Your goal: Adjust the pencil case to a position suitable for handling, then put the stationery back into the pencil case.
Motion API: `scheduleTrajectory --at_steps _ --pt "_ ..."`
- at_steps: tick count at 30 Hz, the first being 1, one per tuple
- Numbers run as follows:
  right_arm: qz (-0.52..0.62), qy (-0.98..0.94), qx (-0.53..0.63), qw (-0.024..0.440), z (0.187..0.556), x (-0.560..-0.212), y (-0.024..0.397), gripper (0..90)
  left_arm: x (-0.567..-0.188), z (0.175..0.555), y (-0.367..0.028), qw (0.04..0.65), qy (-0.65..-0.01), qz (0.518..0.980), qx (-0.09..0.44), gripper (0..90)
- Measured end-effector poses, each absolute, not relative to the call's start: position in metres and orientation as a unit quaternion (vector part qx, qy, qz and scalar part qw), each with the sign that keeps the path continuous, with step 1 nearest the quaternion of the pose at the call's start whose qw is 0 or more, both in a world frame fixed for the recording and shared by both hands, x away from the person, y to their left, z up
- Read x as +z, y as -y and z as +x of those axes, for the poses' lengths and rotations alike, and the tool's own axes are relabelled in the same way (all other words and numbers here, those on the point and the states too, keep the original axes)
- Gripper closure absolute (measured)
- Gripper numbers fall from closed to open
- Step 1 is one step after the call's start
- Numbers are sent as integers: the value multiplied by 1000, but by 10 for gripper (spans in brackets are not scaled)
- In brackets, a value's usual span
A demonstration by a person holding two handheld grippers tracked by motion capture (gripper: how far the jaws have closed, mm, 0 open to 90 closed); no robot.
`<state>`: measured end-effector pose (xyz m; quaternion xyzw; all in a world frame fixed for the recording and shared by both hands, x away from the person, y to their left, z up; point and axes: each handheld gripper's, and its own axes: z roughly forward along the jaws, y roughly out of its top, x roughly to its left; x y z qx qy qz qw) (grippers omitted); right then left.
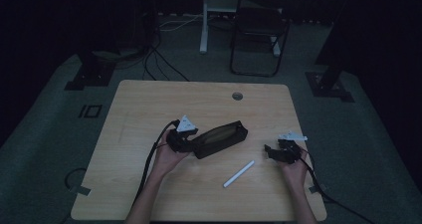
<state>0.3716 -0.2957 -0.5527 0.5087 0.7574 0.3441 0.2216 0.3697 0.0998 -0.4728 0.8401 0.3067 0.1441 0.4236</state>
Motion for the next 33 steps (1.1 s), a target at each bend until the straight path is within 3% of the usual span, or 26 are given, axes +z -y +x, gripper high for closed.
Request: scheduleTrajectory --at_steps 33 --pt "507 -759 345 221 372 -553 296 309 -473 334 -48 424 -269 854 134 449"
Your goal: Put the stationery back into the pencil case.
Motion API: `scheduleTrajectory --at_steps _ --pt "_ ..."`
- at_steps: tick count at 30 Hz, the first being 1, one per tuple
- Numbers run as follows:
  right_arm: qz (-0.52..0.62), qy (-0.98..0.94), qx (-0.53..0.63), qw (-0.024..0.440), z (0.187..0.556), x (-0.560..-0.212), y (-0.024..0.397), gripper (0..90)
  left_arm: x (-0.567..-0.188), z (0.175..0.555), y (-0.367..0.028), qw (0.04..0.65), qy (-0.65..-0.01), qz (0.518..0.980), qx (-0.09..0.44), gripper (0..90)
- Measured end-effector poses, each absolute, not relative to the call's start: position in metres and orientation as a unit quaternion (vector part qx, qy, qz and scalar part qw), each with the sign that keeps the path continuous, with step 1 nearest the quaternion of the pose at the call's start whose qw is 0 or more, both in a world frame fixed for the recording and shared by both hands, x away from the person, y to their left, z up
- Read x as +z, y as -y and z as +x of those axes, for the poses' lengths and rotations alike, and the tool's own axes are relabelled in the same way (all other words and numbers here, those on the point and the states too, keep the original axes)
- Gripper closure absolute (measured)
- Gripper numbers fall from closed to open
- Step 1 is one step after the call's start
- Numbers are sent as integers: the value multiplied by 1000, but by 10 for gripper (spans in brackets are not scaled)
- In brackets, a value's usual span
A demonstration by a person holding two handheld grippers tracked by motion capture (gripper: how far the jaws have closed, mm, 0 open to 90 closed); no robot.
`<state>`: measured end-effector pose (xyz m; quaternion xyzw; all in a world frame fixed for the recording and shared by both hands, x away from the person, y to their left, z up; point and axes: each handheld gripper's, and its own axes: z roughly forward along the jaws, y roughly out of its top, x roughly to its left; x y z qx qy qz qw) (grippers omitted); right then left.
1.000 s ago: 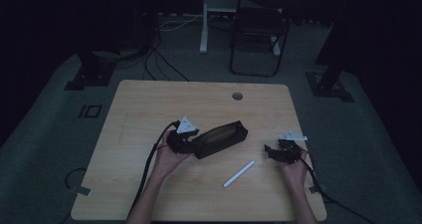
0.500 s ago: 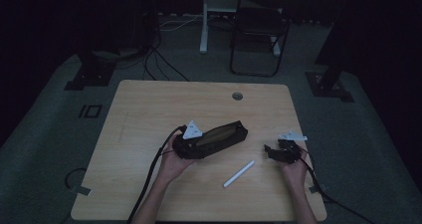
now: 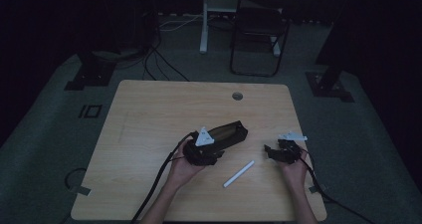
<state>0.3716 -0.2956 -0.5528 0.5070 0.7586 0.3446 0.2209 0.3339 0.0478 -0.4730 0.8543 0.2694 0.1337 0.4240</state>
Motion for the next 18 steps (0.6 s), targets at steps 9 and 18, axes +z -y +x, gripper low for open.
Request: scheduleTrajectory --at_steps 9,18 --pt "507 -758 345 221 372 -553 296 309 -483 325 -32 420 -259 860 129 450" --pt "506 -760 344 220 372 -553 295 297 -494 319 -17 411 -251 869 115 451"
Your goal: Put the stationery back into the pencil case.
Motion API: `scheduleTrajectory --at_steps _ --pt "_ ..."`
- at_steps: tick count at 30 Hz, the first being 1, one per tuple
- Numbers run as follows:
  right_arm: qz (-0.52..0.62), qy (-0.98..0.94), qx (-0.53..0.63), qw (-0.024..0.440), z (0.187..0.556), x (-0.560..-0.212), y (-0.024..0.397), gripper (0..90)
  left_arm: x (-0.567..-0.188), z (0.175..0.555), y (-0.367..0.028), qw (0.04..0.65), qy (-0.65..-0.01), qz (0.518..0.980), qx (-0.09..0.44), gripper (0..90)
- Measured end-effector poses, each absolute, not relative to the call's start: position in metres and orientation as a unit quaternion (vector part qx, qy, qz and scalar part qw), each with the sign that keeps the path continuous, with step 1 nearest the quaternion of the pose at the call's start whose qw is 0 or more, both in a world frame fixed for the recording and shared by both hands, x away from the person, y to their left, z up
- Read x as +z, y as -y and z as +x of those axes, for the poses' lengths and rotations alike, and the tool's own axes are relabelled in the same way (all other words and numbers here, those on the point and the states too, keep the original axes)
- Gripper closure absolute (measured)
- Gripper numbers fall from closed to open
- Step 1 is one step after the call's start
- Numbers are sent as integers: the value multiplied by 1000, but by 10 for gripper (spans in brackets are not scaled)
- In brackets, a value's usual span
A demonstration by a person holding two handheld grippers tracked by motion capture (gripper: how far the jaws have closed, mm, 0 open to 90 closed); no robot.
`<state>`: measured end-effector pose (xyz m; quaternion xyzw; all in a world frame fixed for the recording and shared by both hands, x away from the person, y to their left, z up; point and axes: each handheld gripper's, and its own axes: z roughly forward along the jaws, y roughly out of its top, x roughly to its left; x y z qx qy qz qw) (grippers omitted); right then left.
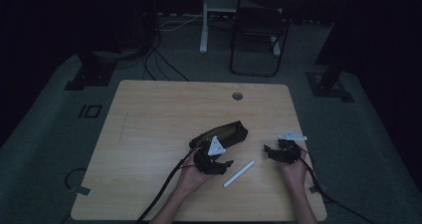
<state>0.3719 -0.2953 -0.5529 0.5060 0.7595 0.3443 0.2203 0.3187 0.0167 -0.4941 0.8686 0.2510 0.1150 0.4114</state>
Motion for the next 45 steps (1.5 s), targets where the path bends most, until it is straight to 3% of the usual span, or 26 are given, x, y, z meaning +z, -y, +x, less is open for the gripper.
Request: scheduleTrajectory --at_steps 25,35,45 --pt "506 -760 344 219 372 -553 295 291 -520 306 11 394 -233 884 96 450" --pt "499 -768 339 213 372 -553 295 185 -528 303 15 386 -232 888 93 450" --pt "490 -776 338 208 372 -554 294 136 -536 302 17 376 -235 891 94 450"
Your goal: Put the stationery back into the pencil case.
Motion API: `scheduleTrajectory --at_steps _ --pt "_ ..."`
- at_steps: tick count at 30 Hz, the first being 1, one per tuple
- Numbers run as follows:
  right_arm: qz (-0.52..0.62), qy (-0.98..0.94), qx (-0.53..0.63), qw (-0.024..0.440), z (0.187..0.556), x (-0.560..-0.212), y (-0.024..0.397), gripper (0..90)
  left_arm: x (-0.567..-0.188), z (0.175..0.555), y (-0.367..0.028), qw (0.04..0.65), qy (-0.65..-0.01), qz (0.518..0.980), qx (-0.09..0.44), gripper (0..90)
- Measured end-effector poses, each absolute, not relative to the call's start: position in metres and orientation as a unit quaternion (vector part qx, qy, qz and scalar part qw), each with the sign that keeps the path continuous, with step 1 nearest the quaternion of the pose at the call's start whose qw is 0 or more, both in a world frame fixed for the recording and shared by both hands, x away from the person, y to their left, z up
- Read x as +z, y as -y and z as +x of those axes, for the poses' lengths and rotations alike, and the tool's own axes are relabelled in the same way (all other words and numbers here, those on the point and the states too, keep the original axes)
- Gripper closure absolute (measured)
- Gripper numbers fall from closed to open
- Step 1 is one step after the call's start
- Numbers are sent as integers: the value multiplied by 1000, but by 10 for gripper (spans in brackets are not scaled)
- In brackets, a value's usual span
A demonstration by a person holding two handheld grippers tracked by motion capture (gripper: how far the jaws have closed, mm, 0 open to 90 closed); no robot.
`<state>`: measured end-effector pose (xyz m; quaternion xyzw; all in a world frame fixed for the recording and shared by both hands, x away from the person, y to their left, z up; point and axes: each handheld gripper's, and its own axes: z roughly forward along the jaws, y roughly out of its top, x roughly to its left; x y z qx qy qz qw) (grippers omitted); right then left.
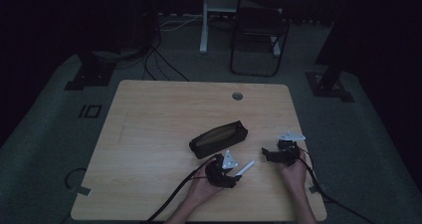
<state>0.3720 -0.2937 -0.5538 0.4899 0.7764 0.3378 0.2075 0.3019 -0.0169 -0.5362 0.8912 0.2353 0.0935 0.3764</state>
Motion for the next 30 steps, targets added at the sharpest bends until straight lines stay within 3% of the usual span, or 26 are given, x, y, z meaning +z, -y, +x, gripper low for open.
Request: scheduleTrajectory --at_steps 18,30 --pt "489 -777 338 206 371 -554 294 136 -544 302 19 360 -238 896 104 453" --pt "483 -781 339 204 372 -554 294 130 -543 300 19 358 -228 900 99 528"
